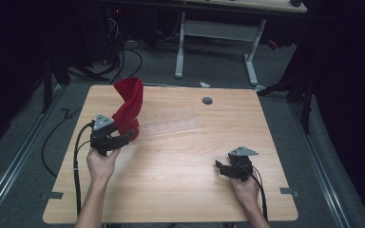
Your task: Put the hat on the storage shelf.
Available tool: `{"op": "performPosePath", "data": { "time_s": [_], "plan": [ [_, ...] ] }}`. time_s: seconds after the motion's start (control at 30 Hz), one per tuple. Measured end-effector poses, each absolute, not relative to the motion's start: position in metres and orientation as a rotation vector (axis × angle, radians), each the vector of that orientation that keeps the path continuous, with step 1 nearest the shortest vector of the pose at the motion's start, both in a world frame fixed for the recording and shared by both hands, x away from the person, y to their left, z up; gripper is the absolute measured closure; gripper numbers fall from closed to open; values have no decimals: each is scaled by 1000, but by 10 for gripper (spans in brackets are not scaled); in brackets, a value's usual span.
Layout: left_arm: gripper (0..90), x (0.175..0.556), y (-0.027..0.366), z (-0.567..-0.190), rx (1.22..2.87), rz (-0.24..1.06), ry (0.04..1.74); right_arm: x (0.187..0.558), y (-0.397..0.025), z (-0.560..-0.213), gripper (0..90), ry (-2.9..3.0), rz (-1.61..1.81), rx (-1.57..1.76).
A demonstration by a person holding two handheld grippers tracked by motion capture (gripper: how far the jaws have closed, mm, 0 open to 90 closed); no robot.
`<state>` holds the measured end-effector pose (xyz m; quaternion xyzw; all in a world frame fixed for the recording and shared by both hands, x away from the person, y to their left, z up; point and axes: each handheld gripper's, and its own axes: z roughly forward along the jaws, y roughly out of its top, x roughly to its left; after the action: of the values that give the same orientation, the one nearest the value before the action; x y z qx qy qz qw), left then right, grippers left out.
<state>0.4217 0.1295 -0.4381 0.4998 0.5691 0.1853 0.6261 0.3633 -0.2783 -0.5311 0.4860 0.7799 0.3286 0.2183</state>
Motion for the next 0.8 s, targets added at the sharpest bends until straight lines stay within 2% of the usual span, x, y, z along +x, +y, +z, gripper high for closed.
{"op": "performPosePath", "data": {
  "time_s": [0.8],
  "plan": [
    [375, 393, 144, -434, 1077, 393, 1315, 363, -278, -531, 343, 2158, 910, 1348]
  ]
}}
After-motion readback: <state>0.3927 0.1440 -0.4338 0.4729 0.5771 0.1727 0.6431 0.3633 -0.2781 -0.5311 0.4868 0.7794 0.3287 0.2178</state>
